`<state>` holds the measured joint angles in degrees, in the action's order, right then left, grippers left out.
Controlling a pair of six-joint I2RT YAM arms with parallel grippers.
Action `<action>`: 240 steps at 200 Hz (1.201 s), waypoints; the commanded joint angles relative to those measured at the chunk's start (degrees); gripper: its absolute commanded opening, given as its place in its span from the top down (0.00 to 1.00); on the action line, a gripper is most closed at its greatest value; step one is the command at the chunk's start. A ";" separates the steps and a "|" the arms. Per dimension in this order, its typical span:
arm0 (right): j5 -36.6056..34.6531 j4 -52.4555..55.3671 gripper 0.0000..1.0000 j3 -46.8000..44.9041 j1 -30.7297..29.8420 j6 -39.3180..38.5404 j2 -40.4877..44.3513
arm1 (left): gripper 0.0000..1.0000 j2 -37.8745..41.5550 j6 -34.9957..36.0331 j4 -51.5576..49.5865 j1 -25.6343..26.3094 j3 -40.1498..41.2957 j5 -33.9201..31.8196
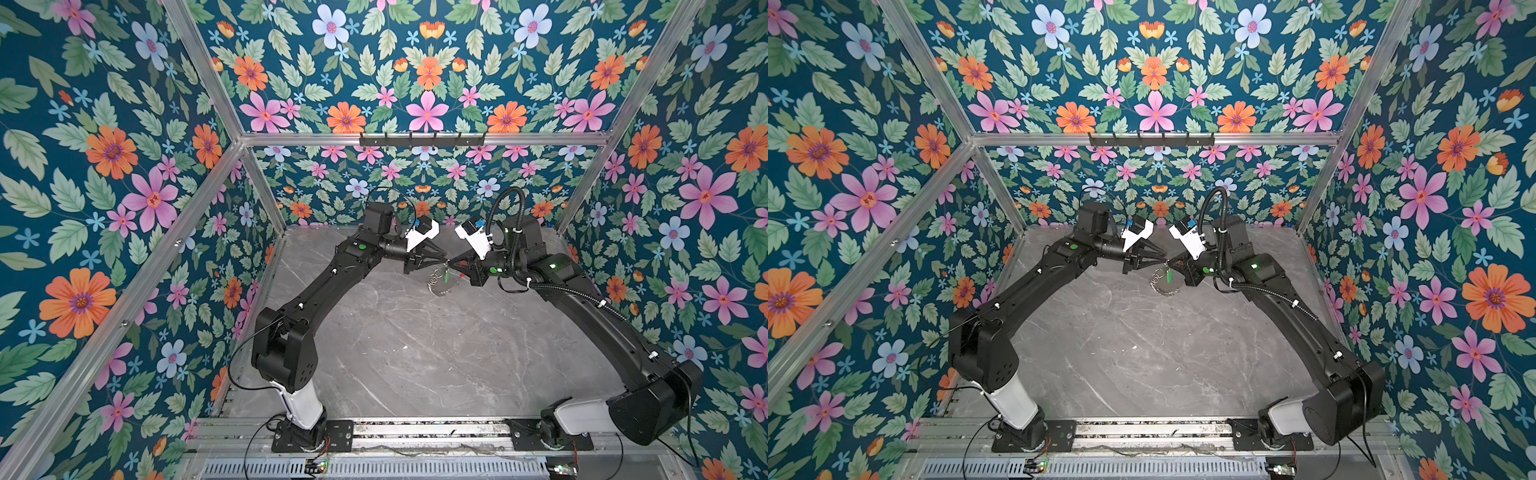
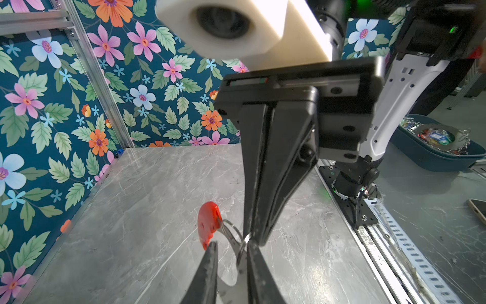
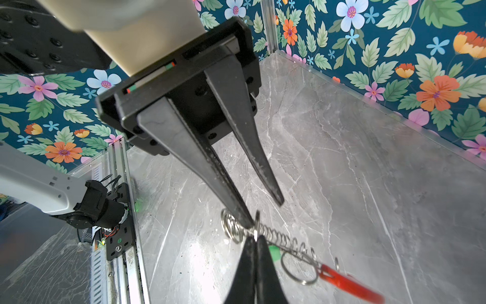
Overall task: Attach keys to a key ring
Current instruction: Insert the key into the keyring.
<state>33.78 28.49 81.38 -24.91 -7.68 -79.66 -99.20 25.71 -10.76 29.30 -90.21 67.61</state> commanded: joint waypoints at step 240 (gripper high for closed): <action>-5.87 -26.95 0.65 -16.67 6.94 19.46 11.88 | 1.00 1.87 -61.84 87.61 1.05 23.07 -16.55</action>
<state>28.29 9.02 65.12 -18.85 6.39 -67.96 -96.53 -21.71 50.78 29.87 -68.86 58.06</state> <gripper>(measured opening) 0.362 0.050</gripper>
